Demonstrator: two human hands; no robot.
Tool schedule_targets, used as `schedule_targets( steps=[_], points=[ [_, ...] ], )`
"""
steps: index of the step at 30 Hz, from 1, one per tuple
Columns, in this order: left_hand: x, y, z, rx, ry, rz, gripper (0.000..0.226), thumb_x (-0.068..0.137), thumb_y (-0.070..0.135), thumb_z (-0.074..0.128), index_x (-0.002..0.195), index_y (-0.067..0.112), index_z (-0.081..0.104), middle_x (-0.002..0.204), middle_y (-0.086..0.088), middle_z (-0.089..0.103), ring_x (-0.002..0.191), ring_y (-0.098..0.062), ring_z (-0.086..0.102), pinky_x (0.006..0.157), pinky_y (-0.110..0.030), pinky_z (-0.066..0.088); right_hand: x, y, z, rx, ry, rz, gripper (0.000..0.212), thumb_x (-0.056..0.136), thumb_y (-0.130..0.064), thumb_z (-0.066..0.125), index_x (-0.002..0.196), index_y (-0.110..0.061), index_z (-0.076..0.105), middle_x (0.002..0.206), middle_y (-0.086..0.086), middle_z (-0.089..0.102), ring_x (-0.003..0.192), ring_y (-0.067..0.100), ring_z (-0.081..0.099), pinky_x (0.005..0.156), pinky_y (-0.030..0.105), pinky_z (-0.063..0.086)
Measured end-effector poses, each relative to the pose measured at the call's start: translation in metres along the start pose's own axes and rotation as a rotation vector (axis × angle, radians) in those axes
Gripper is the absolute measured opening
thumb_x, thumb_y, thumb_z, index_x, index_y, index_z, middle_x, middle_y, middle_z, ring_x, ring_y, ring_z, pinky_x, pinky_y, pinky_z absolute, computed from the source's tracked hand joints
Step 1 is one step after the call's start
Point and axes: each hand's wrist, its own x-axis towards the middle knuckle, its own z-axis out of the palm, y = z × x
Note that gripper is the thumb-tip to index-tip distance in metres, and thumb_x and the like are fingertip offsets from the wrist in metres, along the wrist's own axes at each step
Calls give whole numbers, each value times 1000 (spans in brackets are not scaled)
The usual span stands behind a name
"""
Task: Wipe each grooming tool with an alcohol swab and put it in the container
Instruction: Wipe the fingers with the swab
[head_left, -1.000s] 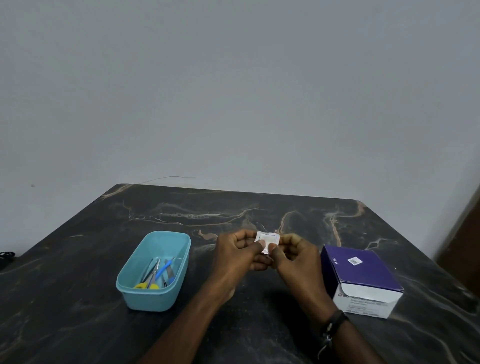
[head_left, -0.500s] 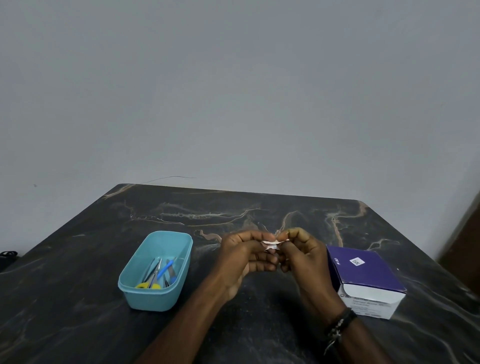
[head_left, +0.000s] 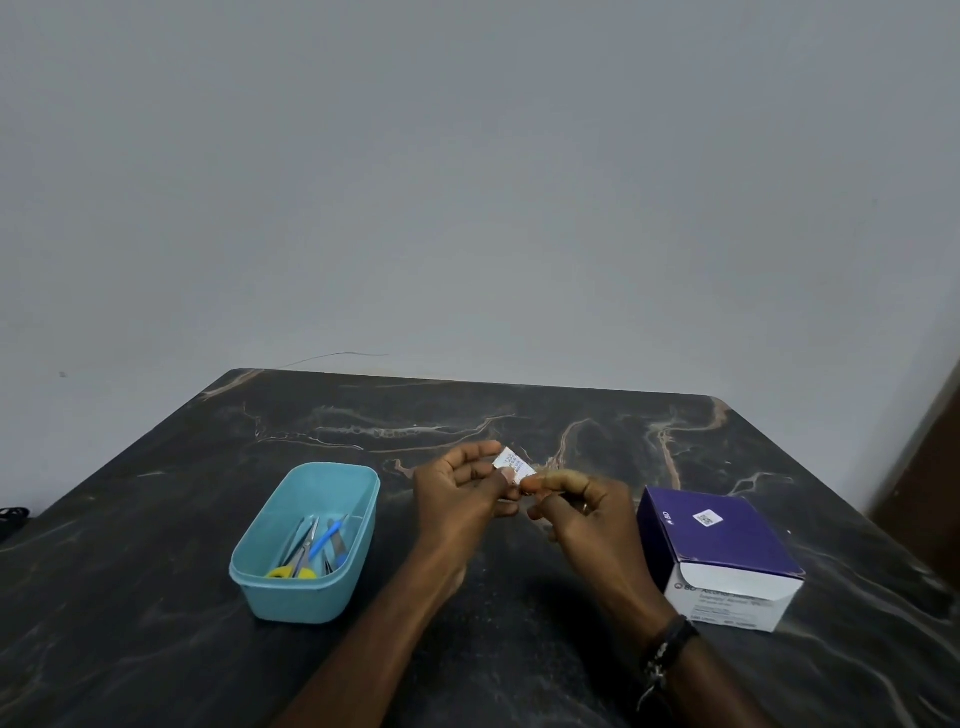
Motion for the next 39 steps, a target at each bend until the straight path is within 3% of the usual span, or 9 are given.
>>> schedule_targets(
  steps=[4, 8, 13, 17, 20, 27, 33, 39],
  points=[
    [0, -4, -2, 126, -10, 97, 19, 82, -2, 70, 96, 11, 71, 84, -9, 75, 73, -17, 74, 59, -24, 58, 1, 5, 1, -74, 59, -28, 13, 88, -12, 66, 88, -24, 70, 80, -5, 74, 76, 9, 71, 69, 25, 58],
    [-2, -4, -1, 248, -83, 185, 21, 84, 2, 68, 93, 20, 72, 86, -2, 75, 77, -14, 74, 61, -23, 58, 2, 6, -1, -89, 42, -11, 19, 87, -9, 67, 96, -25, 67, 85, -5, 73, 80, 4, 70, 69, 23, 58],
    [-1, -8, -2, 315, -126, 203, 29, 85, 0, 66, 100, 23, 71, 83, -6, 75, 76, -19, 73, 67, -35, 61, 2, 6, 1, -74, -68, 11, 17, 88, -5, 65, 93, -19, 72, 81, -2, 75, 76, 11, 72, 66, 23, 58],
    [-2, -7, 1, 259, -157, 126, 24, 85, 5, 69, 107, 15, 69, 86, -13, 73, 79, -24, 73, 65, -32, 61, 2, 2, -2, 88, 19, 56, 11, 85, -2, 68, 89, -12, 67, 75, 20, 70, 66, 23, 71, 53, 18, 51],
    [-4, -6, 2, 244, -195, 81, 16, 85, 2, 68, 98, 10, 73, 83, -15, 75, 77, -29, 73, 64, -30, 60, 1, 2, -4, 124, 23, 65, 14, 85, -1, 67, 90, -13, 65, 73, 18, 71, 62, 21, 72, 52, 25, 51],
    [-5, -3, 1, 165, -160, 45, 7, 79, 1, 74, 81, 7, 75, 77, -12, 74, 76, -28, 72, 70, -45, 62, -1, 3, 0, 188, 3, 67, 15, 88, 4, 59, 88, -11, 64, 78, 14, 72, 69, 27, 71, 55, 29, 54],
    [-4, 1, 2, 140, -113, 1, 16, 75, -8, 71, 72, 7, 74, 74, -10, 74, 71, -25, 71, 67, -40, 60, -2, 2, 1, 229, 12, 69, 19, 86, 9, 59, 79, -7, 69, 79, 12, 73, 67, 20, 69, 55, 26, 54],
    [-3, 0, -1, 107, -62, -38, 9, 78, -6, 70, 79, 3, 73, 79, -17, 74, 70, -25, 72, 63, -32, 60, -1, -2, 1, 334, 8, 155, 27, 89, 5, 55, 76, -9, 75, 81, 14, 75, 71, 25, 71, 57, 29, 57]
  ],
)
